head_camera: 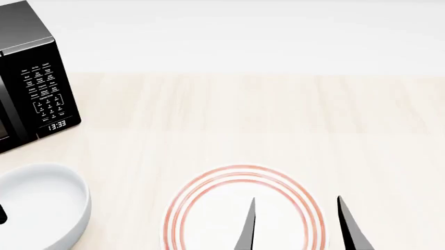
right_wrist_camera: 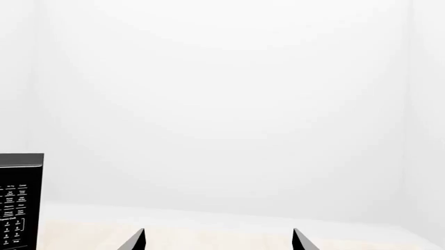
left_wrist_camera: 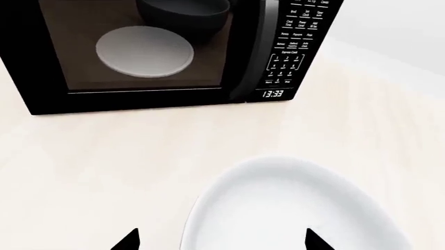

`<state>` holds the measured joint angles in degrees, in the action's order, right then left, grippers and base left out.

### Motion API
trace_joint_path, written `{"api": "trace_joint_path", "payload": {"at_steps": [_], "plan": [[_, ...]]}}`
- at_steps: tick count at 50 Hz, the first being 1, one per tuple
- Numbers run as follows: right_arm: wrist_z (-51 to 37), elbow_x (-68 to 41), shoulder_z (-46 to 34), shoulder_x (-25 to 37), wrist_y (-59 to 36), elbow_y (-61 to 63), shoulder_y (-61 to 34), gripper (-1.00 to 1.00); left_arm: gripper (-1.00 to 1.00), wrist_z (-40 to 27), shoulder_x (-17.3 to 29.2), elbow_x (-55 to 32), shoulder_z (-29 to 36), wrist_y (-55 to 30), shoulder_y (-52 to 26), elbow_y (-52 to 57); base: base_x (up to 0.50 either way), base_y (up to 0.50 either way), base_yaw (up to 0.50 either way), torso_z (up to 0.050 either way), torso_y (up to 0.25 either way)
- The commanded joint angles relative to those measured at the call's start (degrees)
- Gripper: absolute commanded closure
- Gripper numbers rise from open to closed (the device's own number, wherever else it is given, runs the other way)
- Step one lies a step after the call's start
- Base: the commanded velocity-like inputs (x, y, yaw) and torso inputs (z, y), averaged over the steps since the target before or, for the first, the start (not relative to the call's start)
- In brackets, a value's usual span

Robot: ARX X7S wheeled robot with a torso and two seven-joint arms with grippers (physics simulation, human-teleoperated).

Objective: Pick up the white bowl and put it on the plate.

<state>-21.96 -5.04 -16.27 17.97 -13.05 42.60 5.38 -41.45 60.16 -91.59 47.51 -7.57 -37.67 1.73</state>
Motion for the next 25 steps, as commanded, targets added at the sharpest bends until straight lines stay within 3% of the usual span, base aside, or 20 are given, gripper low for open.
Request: {"api": "trace_joint_path", "payload": {"at_steps": [1,25], "plan": [[-0.2,-0.2,-0.2,0.3,0.4,-0.3,-0.1,-1.0,-1.0,1.0,-1.8,0.7,0.5,-0.2,-0.2,-3.0,0.0,0.0,0.0,0.0,0.0],[-0.7,-0.3,-1.0,0.9,0.1,-0.2,-0.4,-1.0,-1.0,2.0,-4.6,1.7,1.2,1.4,1.9,-5.7,0.0,0.0,0.0,0.0,0.0]]}}
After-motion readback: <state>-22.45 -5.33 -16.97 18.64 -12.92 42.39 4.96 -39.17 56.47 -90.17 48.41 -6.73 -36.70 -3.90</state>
